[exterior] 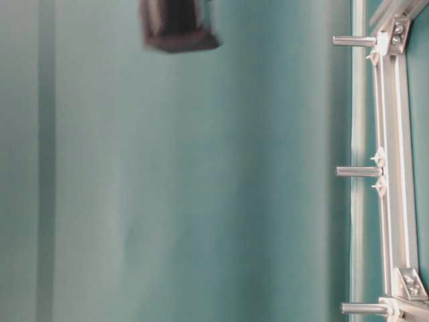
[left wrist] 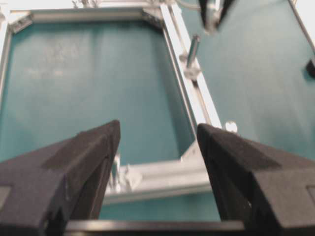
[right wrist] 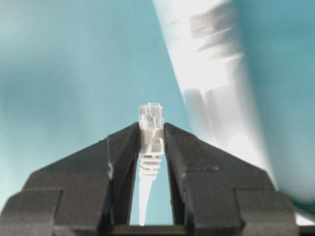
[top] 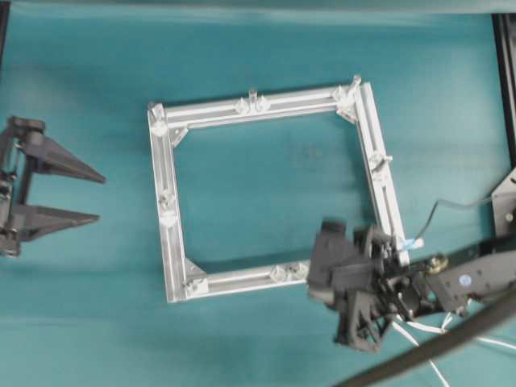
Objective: Move the cable alternately left and right between 8 pins so it hooks onto each one.
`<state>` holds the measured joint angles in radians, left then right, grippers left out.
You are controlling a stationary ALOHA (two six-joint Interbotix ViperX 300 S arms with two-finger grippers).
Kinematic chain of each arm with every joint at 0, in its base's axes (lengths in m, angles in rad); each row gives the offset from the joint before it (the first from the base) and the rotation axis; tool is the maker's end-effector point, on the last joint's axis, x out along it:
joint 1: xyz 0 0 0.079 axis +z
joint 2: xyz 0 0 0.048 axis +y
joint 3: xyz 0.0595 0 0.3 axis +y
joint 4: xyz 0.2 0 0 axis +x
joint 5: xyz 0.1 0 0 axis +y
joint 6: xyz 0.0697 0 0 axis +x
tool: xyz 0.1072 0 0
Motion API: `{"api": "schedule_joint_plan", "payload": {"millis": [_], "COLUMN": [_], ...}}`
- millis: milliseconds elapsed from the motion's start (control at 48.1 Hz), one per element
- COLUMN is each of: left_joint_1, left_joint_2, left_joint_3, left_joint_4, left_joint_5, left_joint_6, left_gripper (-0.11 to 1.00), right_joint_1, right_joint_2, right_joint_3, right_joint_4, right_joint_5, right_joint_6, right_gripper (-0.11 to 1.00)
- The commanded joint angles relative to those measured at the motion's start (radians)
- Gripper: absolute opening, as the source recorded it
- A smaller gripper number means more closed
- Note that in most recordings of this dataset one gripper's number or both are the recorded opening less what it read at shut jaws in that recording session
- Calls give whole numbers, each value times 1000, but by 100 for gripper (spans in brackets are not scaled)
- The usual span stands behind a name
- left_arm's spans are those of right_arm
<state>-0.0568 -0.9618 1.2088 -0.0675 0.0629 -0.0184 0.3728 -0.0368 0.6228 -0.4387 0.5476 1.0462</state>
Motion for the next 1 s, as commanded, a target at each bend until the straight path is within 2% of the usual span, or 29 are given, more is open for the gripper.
{"api": "schedule_joint_plan", "payload": {"millis": [0, 62, 145, 249, 415, 602, 748, 976], "left_joint_1": [-5, -5, -5, 3, 29, 52, 52, 52], "left_joint_2": [-49, -84, -121, -156, -173, -173, -173, -173], "left_joint_3": [3, 21, 44, 71, 94, 97, 98, 101], "left_joint_4": [3, 2, 3, 8, 15, 15, 15, 15], "left_joint_5": [32, 44, 52, 58, 60, 60, 60, 60], "left_joint_6": [5, 5, 9, 14, 18, 18, 18, 18], "left_gripper": [66, 66, 66, 66, 66, 66, 66, 66], "right_joint_1": [-21, -34, -55, -86, -161, -233, -239, -207], "right_joint_2": [-38, -40, -34, -14, 54, 135, 170, 192], "right_joint_3": [-35, -41, -49, -58, -103, -183, -219, -264], "right_joint_4": [-132, -199, -258, -278, -278, -278, -278, -256], "right_joint_5": [74, 101, 104, 98, 87, 8, -41, -101], "right_joint_6": [153, 262, 368, 430, 434, 423, 390, 328], "right_gripper": [19, 19, 19, 19, 19, 19, 19, 19]}}
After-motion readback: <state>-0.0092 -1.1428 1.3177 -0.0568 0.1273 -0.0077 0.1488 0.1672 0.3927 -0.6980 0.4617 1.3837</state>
